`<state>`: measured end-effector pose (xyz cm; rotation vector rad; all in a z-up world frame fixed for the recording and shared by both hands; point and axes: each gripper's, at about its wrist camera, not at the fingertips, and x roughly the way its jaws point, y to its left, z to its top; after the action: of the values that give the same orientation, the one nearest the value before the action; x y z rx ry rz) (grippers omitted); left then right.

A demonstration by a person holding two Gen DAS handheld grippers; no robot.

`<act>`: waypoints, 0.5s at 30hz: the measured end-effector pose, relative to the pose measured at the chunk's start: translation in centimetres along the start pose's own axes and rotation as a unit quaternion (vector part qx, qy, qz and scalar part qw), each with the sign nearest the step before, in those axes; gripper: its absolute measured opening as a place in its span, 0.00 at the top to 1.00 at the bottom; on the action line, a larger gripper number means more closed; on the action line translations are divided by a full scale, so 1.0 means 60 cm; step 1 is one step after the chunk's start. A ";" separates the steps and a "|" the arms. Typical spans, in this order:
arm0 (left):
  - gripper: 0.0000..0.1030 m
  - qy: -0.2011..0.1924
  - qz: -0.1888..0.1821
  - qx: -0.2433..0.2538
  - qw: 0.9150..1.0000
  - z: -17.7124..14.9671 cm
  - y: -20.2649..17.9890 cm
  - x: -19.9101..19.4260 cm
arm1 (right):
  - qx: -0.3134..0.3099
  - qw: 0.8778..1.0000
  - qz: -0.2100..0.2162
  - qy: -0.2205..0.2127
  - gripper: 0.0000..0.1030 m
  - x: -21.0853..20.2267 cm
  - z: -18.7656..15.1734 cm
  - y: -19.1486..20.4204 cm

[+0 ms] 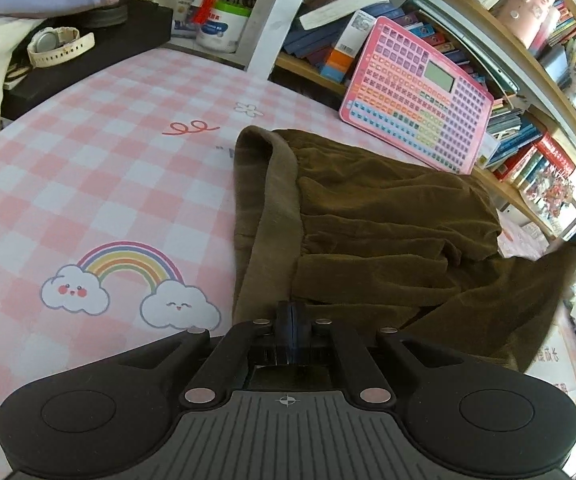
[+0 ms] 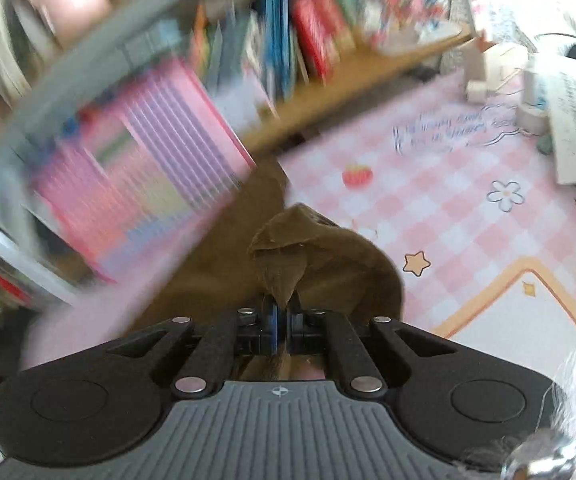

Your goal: Fold clothes

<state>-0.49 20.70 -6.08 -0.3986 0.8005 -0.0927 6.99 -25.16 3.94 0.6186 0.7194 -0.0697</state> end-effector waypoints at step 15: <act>0.96 0.017 -0.016 0.018 1.000 0.015 0.012 0.005 | 0.158 0.982 -0.086 0.051 0.66 -0.109 -0.161 -0.223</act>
<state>0.34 21.61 -6.00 -0.3763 0.8247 -0.1449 -7.28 -31.78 -4.31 0.8661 0.8692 -0.3175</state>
